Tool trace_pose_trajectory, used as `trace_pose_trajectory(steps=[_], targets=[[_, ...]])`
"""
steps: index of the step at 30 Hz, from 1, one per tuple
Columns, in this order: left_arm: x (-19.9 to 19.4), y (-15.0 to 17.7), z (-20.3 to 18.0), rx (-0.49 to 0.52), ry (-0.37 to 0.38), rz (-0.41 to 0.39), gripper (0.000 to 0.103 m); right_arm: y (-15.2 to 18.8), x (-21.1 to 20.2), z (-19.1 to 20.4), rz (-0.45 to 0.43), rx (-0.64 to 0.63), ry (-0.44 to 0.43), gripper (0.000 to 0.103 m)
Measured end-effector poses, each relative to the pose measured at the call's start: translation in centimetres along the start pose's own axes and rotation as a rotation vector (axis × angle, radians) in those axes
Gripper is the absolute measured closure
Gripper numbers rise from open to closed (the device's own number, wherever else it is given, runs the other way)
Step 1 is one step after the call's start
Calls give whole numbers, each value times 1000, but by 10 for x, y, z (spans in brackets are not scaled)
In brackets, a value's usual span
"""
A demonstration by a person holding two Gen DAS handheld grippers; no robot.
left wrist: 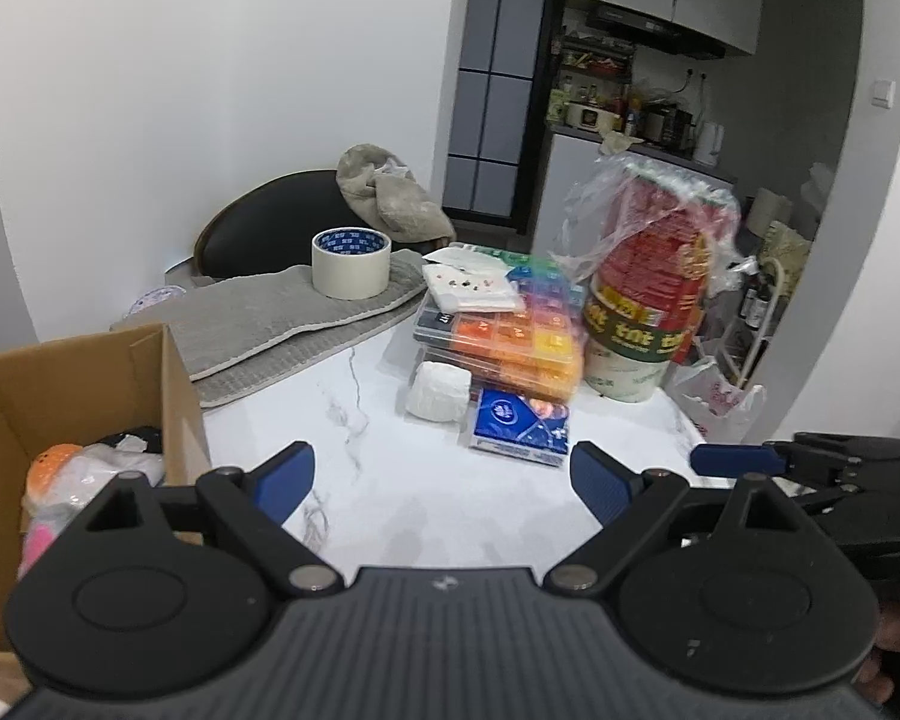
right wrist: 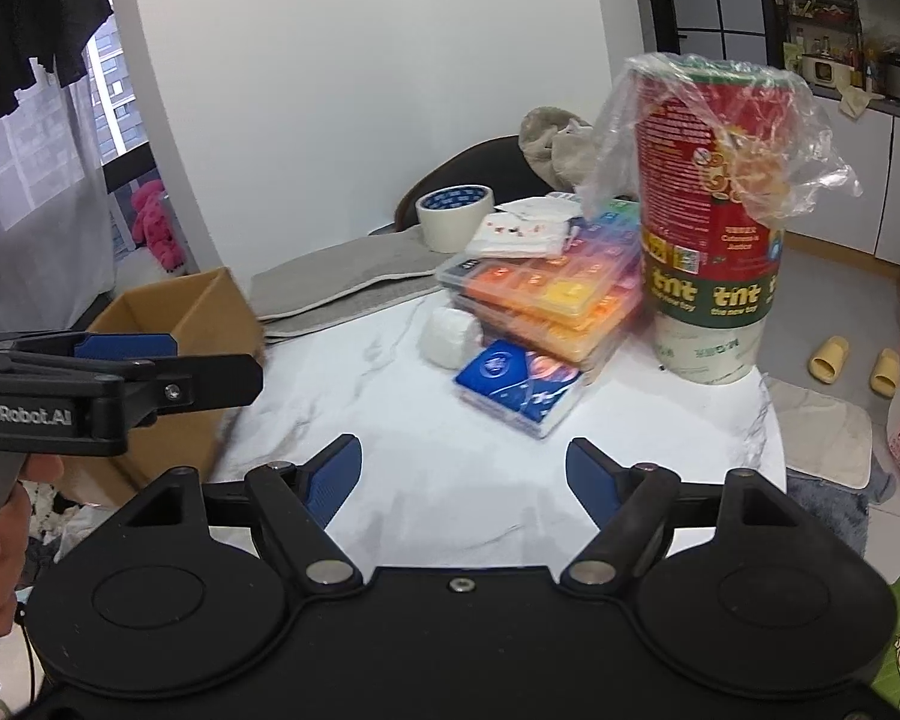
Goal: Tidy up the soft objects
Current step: 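Move both tools to the white paper wad and blue tissue pack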
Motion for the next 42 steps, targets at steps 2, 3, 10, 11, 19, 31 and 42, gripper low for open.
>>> trace_pose_trajectory(steps=[2, 3, 10, 11, 19, 31, 42], targets=[[12, 3, -1, -15, -13, 2, 12, 1, 6, -6, -3, -5, -5, 29], [20, 4, -2, -24, -17, 6, 12, 1, 9, -10, -2, -7, -5, 29], [60, 7, -5, -58, -50, 5, 15, 5, 34, -31, 20, -6, -13, 32], [66, 7, -6, -56, -57, 1, 15, 5, 37, -34, 21, -3, -17, 32], [105, 5, -14, -17, -92, 9, 20, 6, 56, -51, 31, 23, -37, 32], [153, 11, -9, -38, -123, 43, 32, 6, 83, -59, 49, -4, -49, 32], [169, 17, -5, -78, -91, 48, 57, 7, 100, -55, 63, -30, -62, 32]])
Point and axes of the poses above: each gripper's, at about its wrist camera, not at the fingertips, and x roughly the way its jaws point, z to its left, y to its underside, the point moved 3 cm from there along x, roughly the way its jaws point, and after that the axes turned 9 degrees about -z, right-handed, at the moved point
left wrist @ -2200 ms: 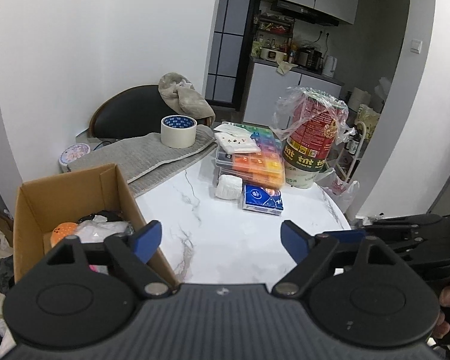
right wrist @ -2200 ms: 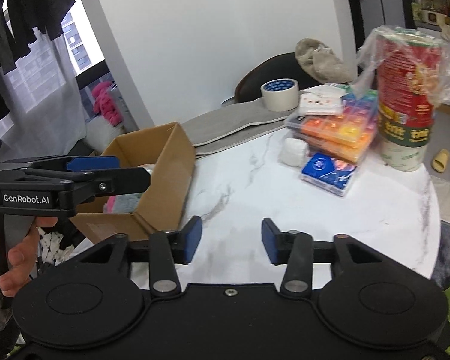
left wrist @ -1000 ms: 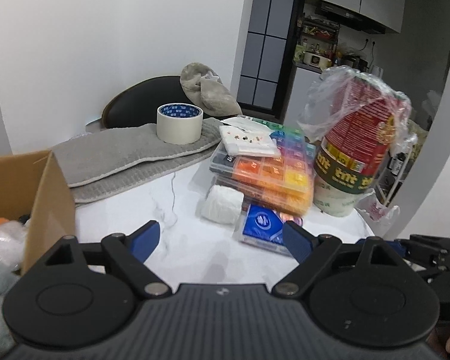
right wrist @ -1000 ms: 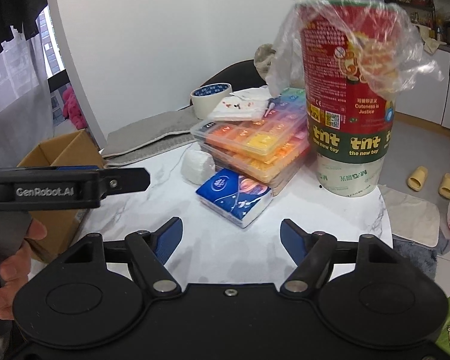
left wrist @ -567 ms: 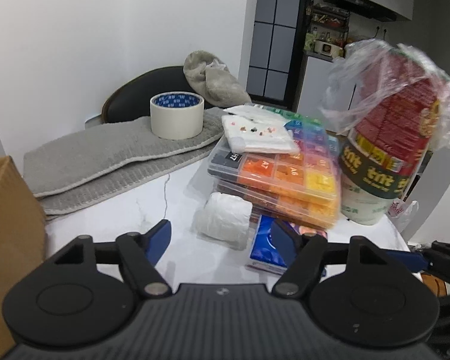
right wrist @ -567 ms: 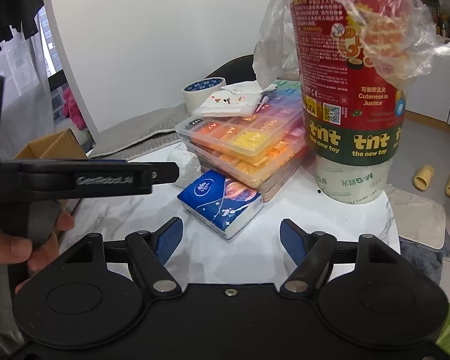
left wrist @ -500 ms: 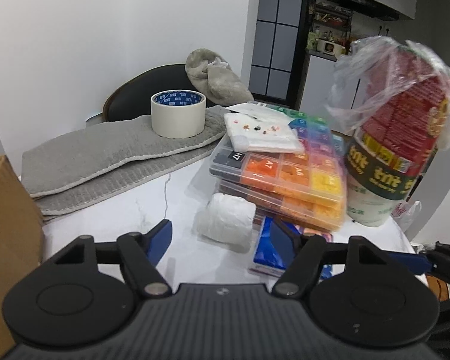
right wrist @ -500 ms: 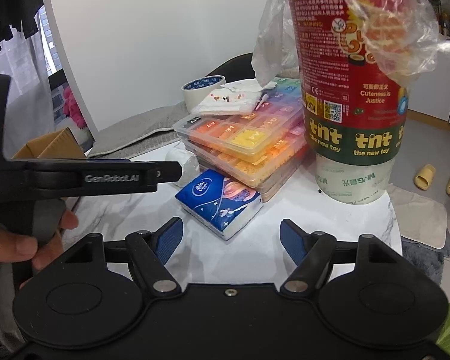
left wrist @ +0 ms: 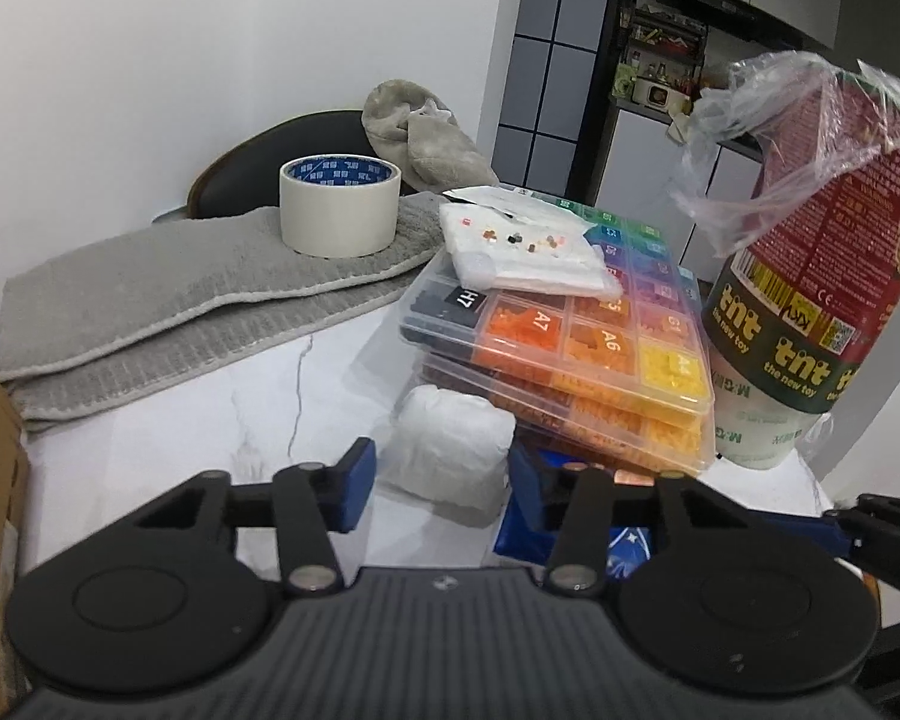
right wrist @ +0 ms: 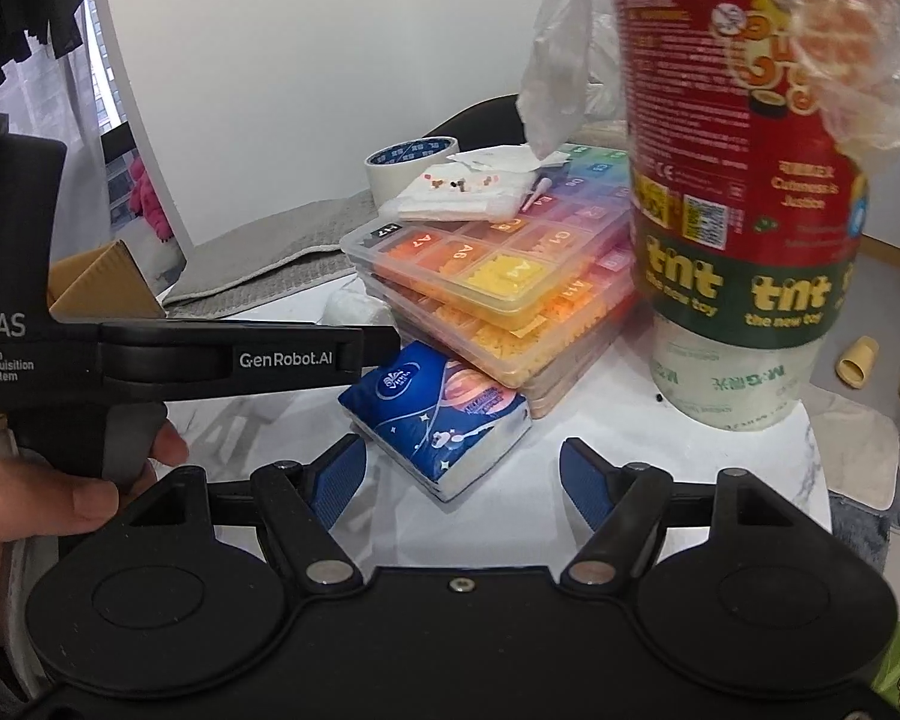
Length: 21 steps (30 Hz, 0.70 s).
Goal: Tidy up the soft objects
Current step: 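Move both tools to the white paper wad and blue tissue pack, then grasp the white paper wad with the left tool while the right tool grasps the tissue pack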
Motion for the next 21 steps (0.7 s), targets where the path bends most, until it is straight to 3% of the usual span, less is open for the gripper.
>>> trace_pose_trajectory(steps=[16, 21], targets=[[-17, 9, 2, -56, 96, 73, 58, 4, 17, 12, 49, -55, -9, 31], [-22, 13, 0, -80, 129, 104, 58, 9, 11, 18, 55, -59, 24, 25]])
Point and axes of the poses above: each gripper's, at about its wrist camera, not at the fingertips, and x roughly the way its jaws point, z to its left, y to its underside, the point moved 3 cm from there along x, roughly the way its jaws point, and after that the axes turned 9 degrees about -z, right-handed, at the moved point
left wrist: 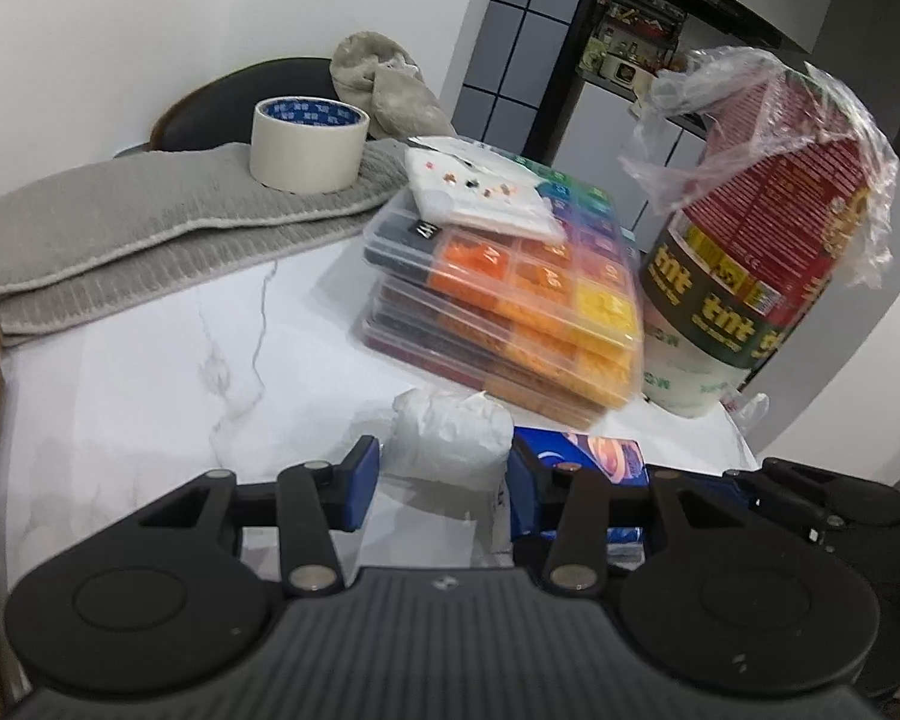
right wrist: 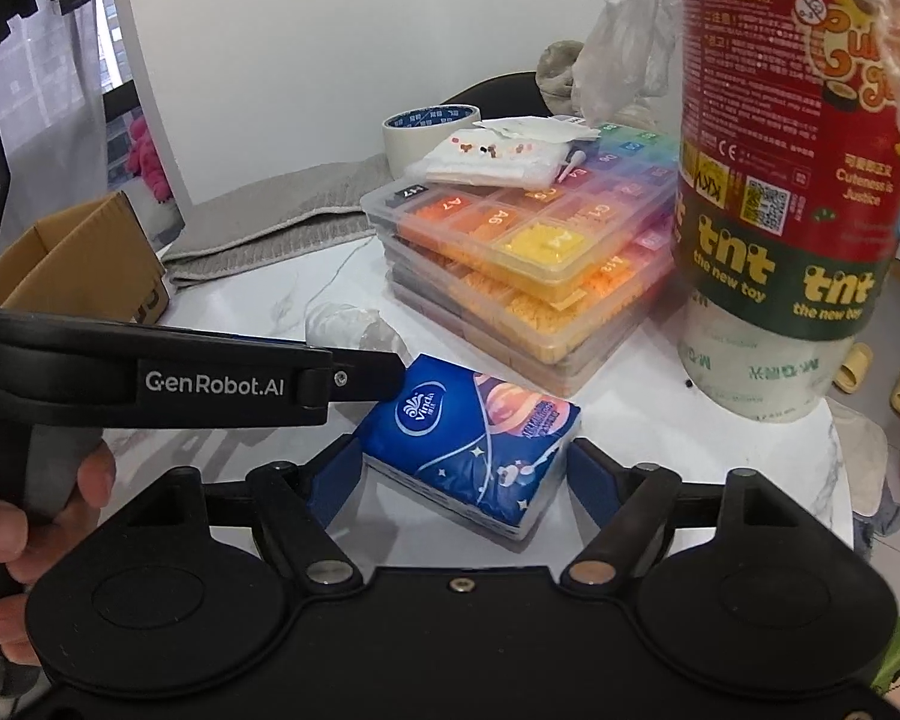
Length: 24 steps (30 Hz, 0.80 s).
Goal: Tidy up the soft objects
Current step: 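Grasp the white paper wad with the left tool while the right tool grasps the tissue pack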
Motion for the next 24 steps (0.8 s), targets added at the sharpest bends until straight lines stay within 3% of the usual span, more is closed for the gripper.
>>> trace_pose_trajectory(steps=[5, 10, 20, 24], targets=[[-7, 7, -6, -11, 41, 33, 58, 6, -2, 5, 11, -19, 55, 16], [-14, 10, -7, -19, 59, 45, 58, 10, -4, 8, 14, -35, 97, 14], [-30, 3, -6, -6, 11, -13, 58, 15, -17, -1, 26, -14, 168, 17], [-35, 5, -4, 0, -18, -22, 58, 14, -17, 3, 10, -7, 157, 17]])
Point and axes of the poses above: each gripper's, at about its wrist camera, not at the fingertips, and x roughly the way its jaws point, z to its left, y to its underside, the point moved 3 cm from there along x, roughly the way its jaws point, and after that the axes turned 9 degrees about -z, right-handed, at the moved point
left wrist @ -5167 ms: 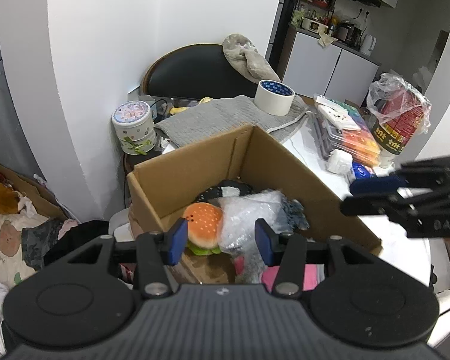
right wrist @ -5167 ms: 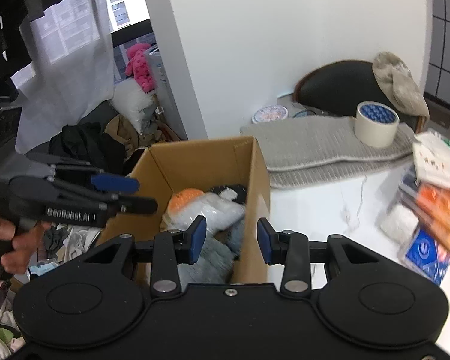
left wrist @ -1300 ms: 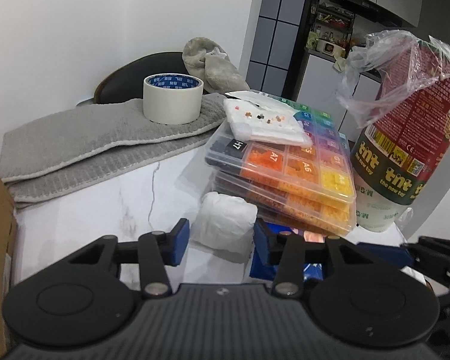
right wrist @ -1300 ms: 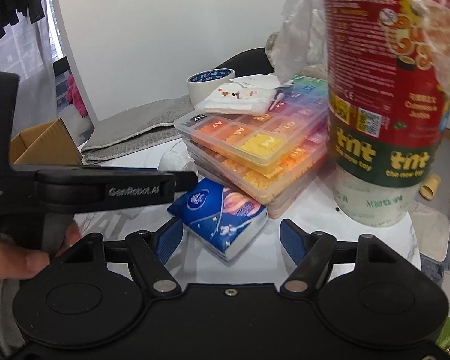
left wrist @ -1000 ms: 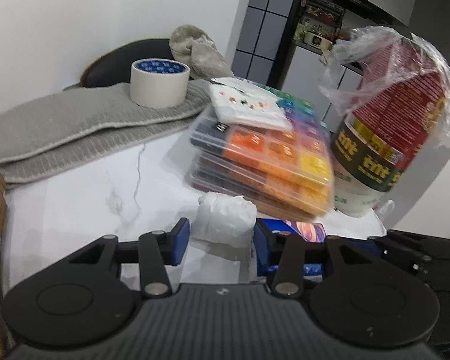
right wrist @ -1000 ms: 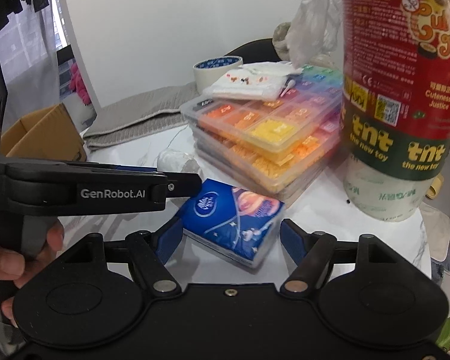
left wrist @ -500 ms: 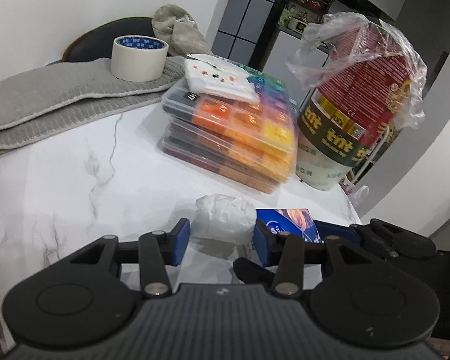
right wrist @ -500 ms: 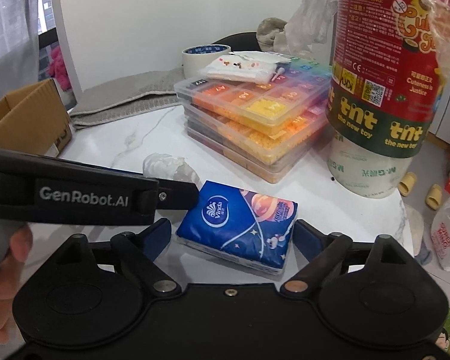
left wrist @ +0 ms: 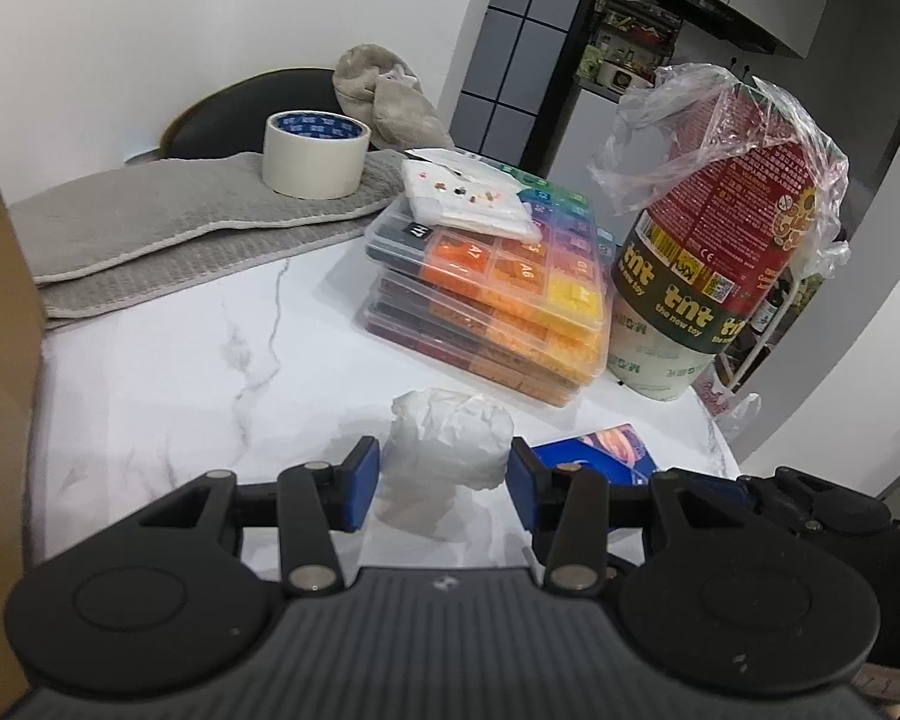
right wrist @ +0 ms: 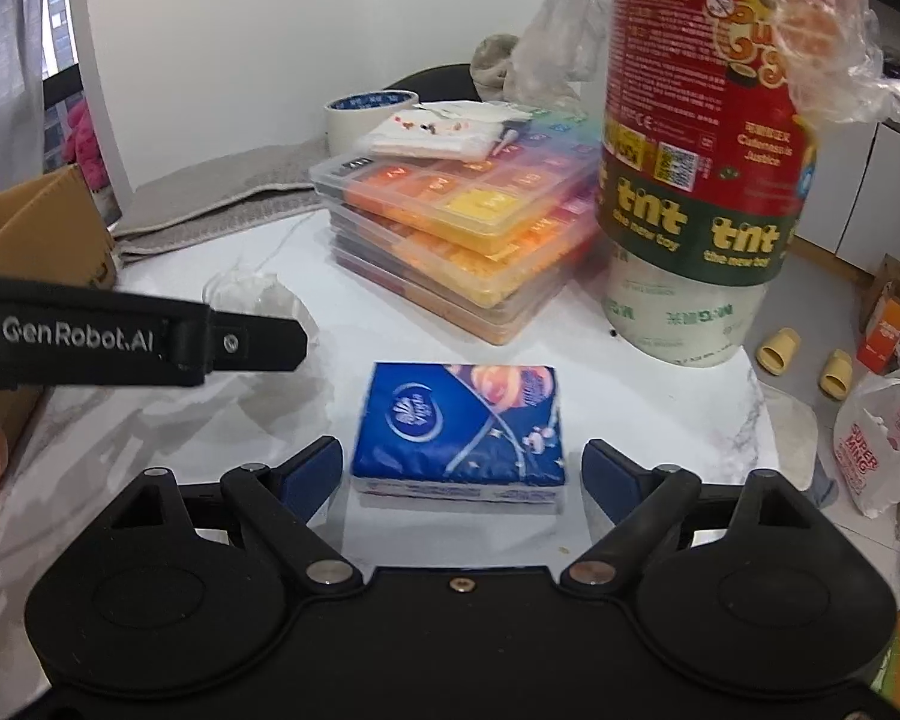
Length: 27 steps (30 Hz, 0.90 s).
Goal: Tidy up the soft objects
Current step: 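Grasp the white paper wad with the left tool while the right tool grasps the tissue pack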
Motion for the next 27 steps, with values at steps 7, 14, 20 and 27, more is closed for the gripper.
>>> trace_pose_trajectory(steps=[7, 14, 20, 27], targets=[[-12, 1, 5, -1, -23, -10, 58, 0, 6, -1, -29, 25, 65, 32], [-18, 3, 5, 1, -10, 1, 58, -1, -9, -5, -14, 50, 88, 32], [-32, -1, 2, 16, 20, -3, 58, -9, -29, 3, -25, 48, 92, 32], [-53, -12, 2, 42, 52, -17, 58, -27, -52, 21, -55, 22, 75, 32]])
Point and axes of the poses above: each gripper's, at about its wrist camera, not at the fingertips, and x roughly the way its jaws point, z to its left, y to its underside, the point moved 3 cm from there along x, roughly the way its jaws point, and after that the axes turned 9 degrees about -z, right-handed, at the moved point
